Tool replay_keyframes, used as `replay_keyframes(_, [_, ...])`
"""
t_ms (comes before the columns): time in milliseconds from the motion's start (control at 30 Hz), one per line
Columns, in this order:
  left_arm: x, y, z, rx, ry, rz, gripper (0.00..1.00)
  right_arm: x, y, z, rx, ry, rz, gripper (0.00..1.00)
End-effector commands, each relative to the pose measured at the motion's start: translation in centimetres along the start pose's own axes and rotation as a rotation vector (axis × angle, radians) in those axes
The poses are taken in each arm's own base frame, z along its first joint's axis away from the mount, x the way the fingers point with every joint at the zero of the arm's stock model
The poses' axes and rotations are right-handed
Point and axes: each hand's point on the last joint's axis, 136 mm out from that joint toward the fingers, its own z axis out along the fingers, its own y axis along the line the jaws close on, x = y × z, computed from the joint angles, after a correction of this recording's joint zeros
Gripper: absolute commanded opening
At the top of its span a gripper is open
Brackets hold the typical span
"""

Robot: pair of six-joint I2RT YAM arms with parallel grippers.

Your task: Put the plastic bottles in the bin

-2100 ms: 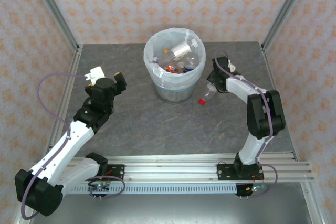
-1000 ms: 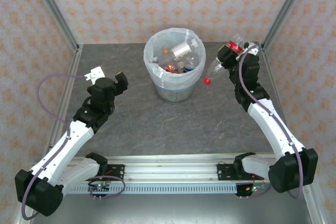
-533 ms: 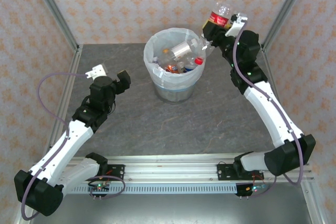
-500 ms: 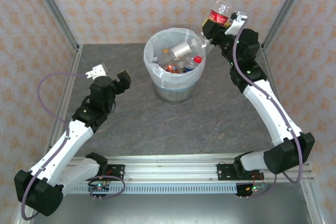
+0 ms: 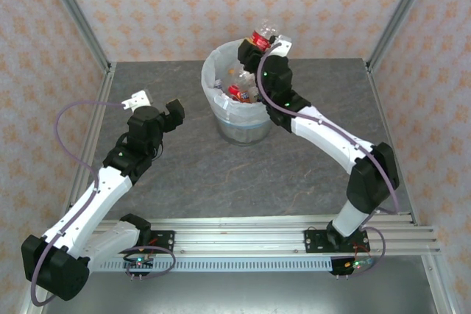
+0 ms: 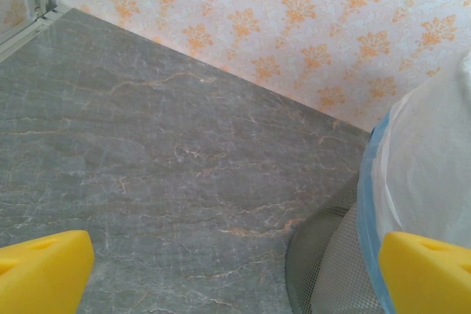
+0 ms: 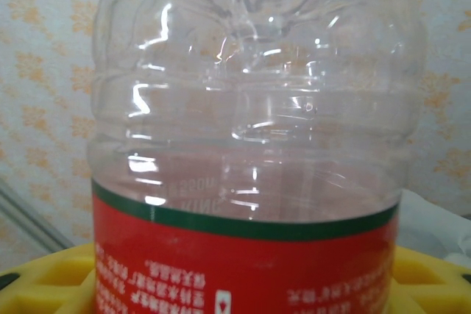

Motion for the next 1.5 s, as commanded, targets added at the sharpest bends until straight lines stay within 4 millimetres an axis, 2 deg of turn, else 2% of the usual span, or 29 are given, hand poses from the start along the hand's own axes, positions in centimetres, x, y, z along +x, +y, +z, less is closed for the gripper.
replay_keyframes(0, [-1.0,0.2,-0.4,-0.01,-0.017,0.01,1.0,-1.5,0.5,-0.8,0.043,-0.123,0.071,0.64])
replay_keyframes(167, [-0.9,0.0,-0.3,-0.007,-0.013,0.012,1.0,1.0,-0.5,-0.9,0.082,-0.035,-0.01,0.74])
replay_keyframes(267, [-0.9,0.0,-0.1,-0.008,-0.012,0.009,1.0,1.0,-0.9,-1.9,0.082,-0.008,-0.085,0.84])
replay_keyframes(367, [-0.8,0.0,0.1,-0.01,-0.008,0.009,1.0,1.0,-0.4,-2.9,0.04,0.049,-0.196,0.95])
replay_keyframes(467, [-0.8,-0.1,0.3,-0.009,0.0,0.009,1.0,0.2,-0.8,-4.0,0.063,0.102,-0.303,0.99])
replay_keyframes(567, [-0.7,-0.3,0.5,-0.006,0.003,0.005,1.0,-1.8,-1.2,-5.3,0.091,0.095,-0.358,1.0])
replay_keyframes(700, [-0.6,-0.4,0.8,-0.002,0.013,-0.003,1.0,-3.2,-1.5,-5.8,0.116,0.143,-0.403,0.99])
replay_keyframes(833, [-0.4,-0.6,0.9,0.004,0.021,-0.004,1.0,-2.5,-0.9,-5.0,0.064,0.258,-0.415,0.99])
replay_keyframes(900, [-0.3,-0.6,0.9,0.001,0.025,-0.002,1.0,-2.1,-0.3,-3.8,0.047,0.334,-0.439,0.99])
replay_keyframes(1033, [0.0,-0.3,0.9,-0.007,0.031,-0.004,1.0,-2.7,-1.8,-1.0,0.211,0.387,-0.535,0.99])
replay_keyframes(1200, [0.0,0.2,0.6,-0.02,0.023,-0.011,1.0,-0.8,-2.9,1.7,0.286,0.509,-0.584,0.99])
replay_keyframes(1300, [0.0,0.5,0.5,-0.029,0.021,-0.003,1.0,-0.3,-3.0,2.0,0.287,0.525,-0.6,0.99])
replay_keyframes(1467, [0.1,0.6,0.5,-0.036,0.023,0.002,1.0,0.3,-4.5,0.9,0.332,0.59,-0.654,0.97])
